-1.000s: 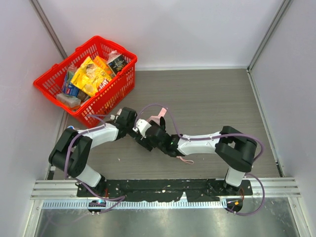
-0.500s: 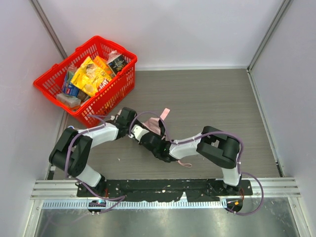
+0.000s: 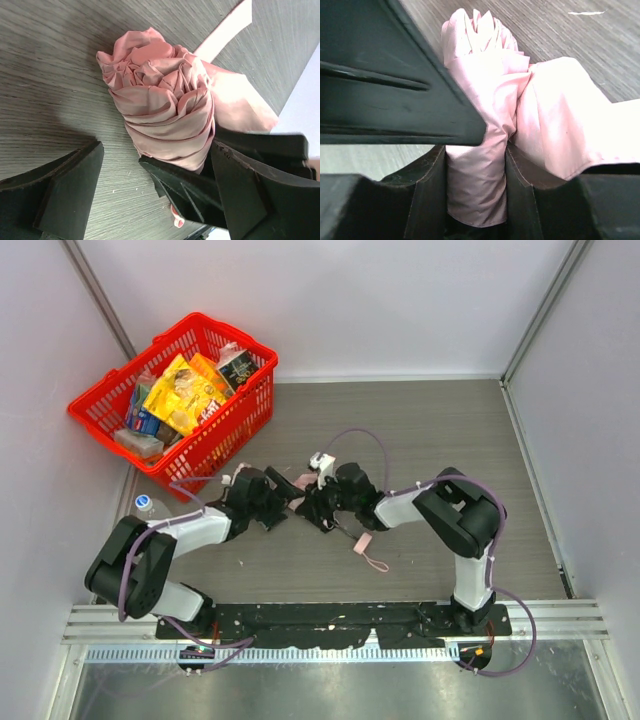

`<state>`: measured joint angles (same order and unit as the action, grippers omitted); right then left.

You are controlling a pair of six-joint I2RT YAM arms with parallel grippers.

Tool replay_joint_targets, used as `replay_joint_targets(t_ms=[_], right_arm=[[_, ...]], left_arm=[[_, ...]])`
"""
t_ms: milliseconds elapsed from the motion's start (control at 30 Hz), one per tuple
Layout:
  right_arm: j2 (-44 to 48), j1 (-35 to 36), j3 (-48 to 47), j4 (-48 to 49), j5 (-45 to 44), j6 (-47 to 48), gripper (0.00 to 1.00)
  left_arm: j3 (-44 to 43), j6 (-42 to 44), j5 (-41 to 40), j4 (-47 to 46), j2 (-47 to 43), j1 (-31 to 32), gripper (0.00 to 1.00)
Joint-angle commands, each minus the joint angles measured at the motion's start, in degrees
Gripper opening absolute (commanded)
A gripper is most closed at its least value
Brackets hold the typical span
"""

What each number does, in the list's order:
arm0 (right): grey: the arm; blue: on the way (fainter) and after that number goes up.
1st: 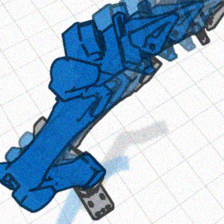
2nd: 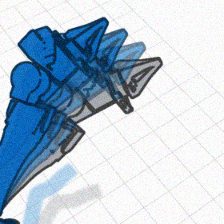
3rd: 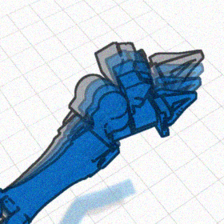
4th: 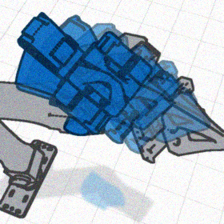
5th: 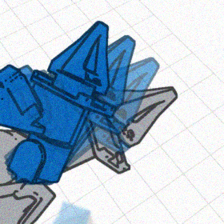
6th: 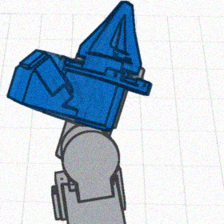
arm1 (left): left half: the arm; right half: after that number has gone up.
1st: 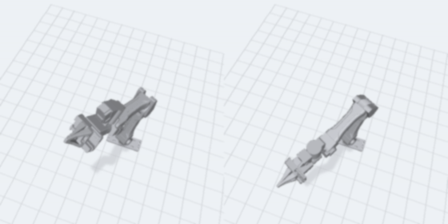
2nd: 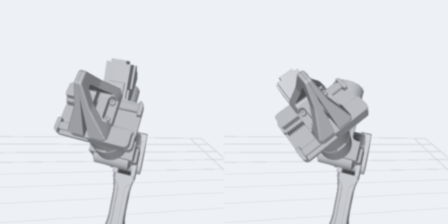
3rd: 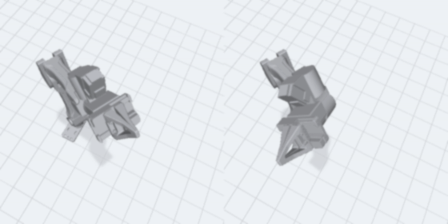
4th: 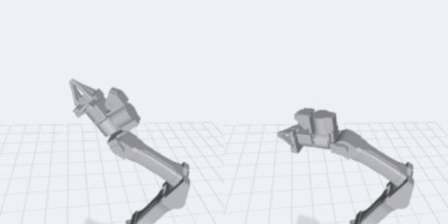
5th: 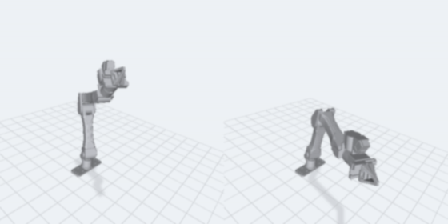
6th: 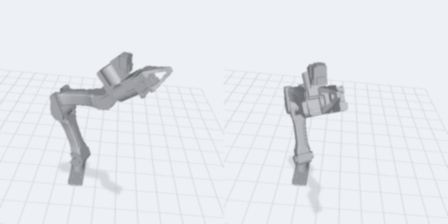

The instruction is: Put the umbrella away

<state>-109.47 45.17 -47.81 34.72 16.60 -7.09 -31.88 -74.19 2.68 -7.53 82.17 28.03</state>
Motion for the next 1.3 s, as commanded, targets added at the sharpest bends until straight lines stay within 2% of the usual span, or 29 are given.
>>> replay_joint_targets(t_ms=[0, 133, 233, 367, 400, 467, 533, 667, 767, 800, 867, 900, 933, 967, 1000, 1033, 1067, 1100, 1267], right_arm=[[-7.86, -4.82, 3.25, -3.01, 22.23, -12.58, 0.01], [-11.99, -7.2, 3.6, 6.49, 30.24, -20.23, 0.01], [-13.66, -8.25, 3.43, 12.02, 33.92, -24.97, 0.01], [-14.8, -8.43, 1.76, 12.13, 35.95, -25.78, 0.01], [-15.33, -8.34, 1.5, 12.04, 36.31, -26.21, 0.01], [-15.42, -8.43, 0.97, 12.12, 36.83, -26.57, 0.01], [-15.42, -8.43, 0.62, 11.78, 36.92, -26.74, 0.01], [-14.46, -8.43, -0.26, 7.23, 35.61, -24.91, 0.01], [-11.31, -8.43, -1.05, 3.26, 33.51, -23.41, 0.01], [-10.25, -8.34, -1.32, -1.28, 30.36, -21.32, 0.01], [-6.73, -8.34, -2.2, -8.33, 24.91, -17.96, 0.1], [-4.28, -8.17, -2.37, -12.62, 20.45, -15.96, 0.2], [-3.22, -8.08, -3.33, -15.36, 18.75, -15.06, 0.25], [-0.94, -7.38, -3.95, -20.26, 14.82, -12.45, 0.36], [0.38, -6.94, -5.52, -23.18, 12.86, -10.77, 0.41], [2.4, -5.54, -6.23, -27.73, 9.19, -7.97, 0.61], [4.33, -4.83, -8.07, -29.78, 6.98, -6.28, 0.67], [5.4, -2.82, -8.87, -33.63, 2.08, -3.4, 0.72], [8.31, 4.83, -16.86, -44.29, -21.28, 5.15, 0.8]], left_arm=[[2.61, 3.18, -1.01, 1.73, 0.88, 0.18, 0.96], [1.04, 2.39, -1.09, 2.69, 4.66, 0.18, 0.97], [-0.72, 2.65, -2.15, 4.8, 6.94, 0.18, 0.93], [-3.01, 3.87, -4.52, 6.74, 10.46, 0.18, 0.88], [-3.19, 4.4, -4.61, 6.74, 10.99, 0.27, 0.84], [-1.97, 4.58, -4.7, 5.08, 11.61, 0.36, 0.75], [0.14, 4.76, -4.17, 2.01, 11.52, 0.27, 0.57], [2.17, 5.11, -2.94, -0.03, 11.34, 0.36, 0.09], [2.08, 5.29, 0.48, 1.63, 11.52, 0.36, 0.0], [2.08, 5.03, 1.01, 2.25, 11.43, 0.36, 0.0], [2.26, 4.5, 2.15, 3.22, 11.08, 0.36, 0.0], [2.26, 4.24, 2.5, 4.01, 10.99, 0.36, 0.0], [2.26, 3.88, 3.12, 4.71, 10.91, 0.36, 0.0], [1.91, 3.45, 3.73, 5.67, 10.82, 0.36, 0.0], [1.65, 3.09, 4.17, 6.64, 10.73, 0.27, 0.0], [1.47, 2.65, 4.44, 7.35, 10.73, 0.27, 0.0], [0.86, 2.56, 4.7, 9.53, 10.82, 0.36, 0.0], [0.16, 2.65, 4.79, 11.38, 10.73, 0.36, 0.0], [-1.78, 2.74, 3.65, 16.4, 10.73, 0.36, 0.0]])
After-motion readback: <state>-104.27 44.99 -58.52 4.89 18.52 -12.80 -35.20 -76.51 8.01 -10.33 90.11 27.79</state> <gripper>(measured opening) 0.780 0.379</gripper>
